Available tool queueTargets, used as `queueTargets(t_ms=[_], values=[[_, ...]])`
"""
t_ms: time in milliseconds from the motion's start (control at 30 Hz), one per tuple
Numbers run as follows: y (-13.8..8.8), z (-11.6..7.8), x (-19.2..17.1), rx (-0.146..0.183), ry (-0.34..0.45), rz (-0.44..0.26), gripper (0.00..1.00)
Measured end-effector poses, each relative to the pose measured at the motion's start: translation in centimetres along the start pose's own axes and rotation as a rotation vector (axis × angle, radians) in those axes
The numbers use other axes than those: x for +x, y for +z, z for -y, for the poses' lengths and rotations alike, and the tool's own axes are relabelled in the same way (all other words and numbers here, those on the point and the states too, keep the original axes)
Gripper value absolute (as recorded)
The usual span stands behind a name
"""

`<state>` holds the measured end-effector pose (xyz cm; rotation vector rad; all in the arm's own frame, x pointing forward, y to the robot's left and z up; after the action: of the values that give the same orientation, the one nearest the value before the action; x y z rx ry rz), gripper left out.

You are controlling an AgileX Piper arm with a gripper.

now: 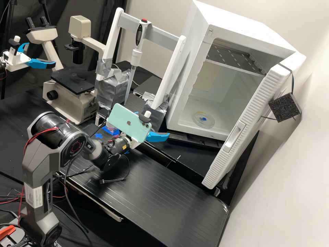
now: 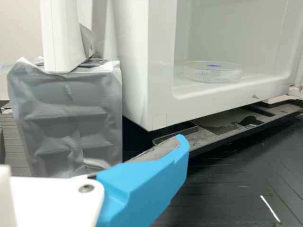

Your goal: Move the petri dish to the microscope

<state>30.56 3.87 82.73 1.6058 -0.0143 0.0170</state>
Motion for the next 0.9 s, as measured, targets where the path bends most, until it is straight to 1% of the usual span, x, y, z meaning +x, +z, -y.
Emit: queueTargets(t_ms=[300,400,467,600,667,733,800,900], values=[[0.0,-0.1,0.0,0.0,0.005,-0.002,1.0],[0.7,-0.3,-0.8,-0.002,0.019,-0.021,1.0],[1.2,-0.7,-1.5,0.008,0.028,-0.036,1.0],[2.8,-2.5,-3.1,0.035,0.077,-0.08,1.0],[3.7,-4.0,-3.6,0.05,0.115,-0.088,1.0],[4.5,-5.2,-4.1,0.068,0.135,-0.086,1.0],[5.5,-6.3,-4.5,0.089,0.163,-0.068,1.0],[6.5,-8.7,-4.4,0.102,0.223,-0.057,1.0]])
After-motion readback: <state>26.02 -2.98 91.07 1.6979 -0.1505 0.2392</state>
